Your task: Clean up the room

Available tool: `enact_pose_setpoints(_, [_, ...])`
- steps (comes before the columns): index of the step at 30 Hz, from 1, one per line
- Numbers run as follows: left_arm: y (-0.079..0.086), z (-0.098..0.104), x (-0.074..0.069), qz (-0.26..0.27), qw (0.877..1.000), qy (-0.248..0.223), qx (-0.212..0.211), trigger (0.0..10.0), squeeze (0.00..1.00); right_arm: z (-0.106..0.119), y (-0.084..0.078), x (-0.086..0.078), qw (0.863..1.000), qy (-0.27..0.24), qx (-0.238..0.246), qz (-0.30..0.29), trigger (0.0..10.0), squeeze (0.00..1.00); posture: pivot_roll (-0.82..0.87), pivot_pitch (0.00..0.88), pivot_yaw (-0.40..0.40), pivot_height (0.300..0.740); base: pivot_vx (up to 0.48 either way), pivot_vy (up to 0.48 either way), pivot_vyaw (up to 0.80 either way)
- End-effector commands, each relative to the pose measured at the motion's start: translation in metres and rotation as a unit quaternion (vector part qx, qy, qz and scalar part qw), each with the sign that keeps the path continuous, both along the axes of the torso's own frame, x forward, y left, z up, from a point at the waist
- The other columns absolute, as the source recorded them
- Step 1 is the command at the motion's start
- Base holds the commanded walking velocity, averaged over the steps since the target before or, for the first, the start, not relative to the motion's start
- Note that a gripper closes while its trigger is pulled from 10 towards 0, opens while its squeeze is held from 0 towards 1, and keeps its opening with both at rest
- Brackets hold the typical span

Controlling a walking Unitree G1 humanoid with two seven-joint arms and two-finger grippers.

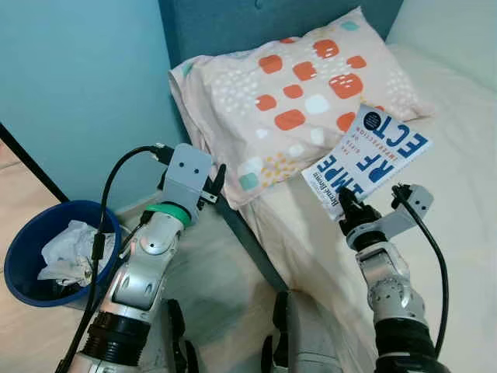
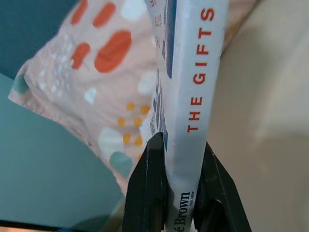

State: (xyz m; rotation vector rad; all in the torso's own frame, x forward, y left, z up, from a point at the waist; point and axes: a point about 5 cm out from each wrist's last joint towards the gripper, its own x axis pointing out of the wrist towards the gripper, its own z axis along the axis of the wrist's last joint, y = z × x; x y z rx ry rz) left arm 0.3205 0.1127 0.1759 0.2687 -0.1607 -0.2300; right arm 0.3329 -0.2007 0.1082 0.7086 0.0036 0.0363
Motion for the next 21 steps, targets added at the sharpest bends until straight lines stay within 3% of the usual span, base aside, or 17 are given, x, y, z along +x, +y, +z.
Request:
enact_pose_setpoints(1, [0.006,-0.008,-0.007,0.003,1.0,0.019,0.014,10.0,0.0,-0.016,0.0,-0.001,0.998,0.034,0.048,0.013,10.0,0.0,-0.03,0.239,0.054,0.6,0.0,0.0,0.0])
enact_pose_setpoints(8, [0.015,-0.008,-0.014,0.009,0.999,0.028,0.027,10.0,0.0,-0.032,-0.006,0.004,0.992,0.082,0.092,0.015,10.0,0.0,0.01,0.289,0.06,0.6,0.0,0.0,0.0])
enact_pose_setpoints(16, [0.025,-0.009,-0.022,0.019,0.998,0.036,0.039,10.0,0.0,-0.037,-0.01,0.006,0.989,0.106,0.098,0.035,10.0,0.0,0.04,0.317,0.071,0.6,0.0,0.0,0.0])
enact_pose_setpoints(21, [0.029,-0.01,-0.028,0.023,0.998,0.046,0.045,10.0,0.0,-0.039,-0.028,0.004,0.988,0.122,0.097,0.013,10.0,0.0,0.04,0.336,0.081,0.6,0.0,0.0,0.0])
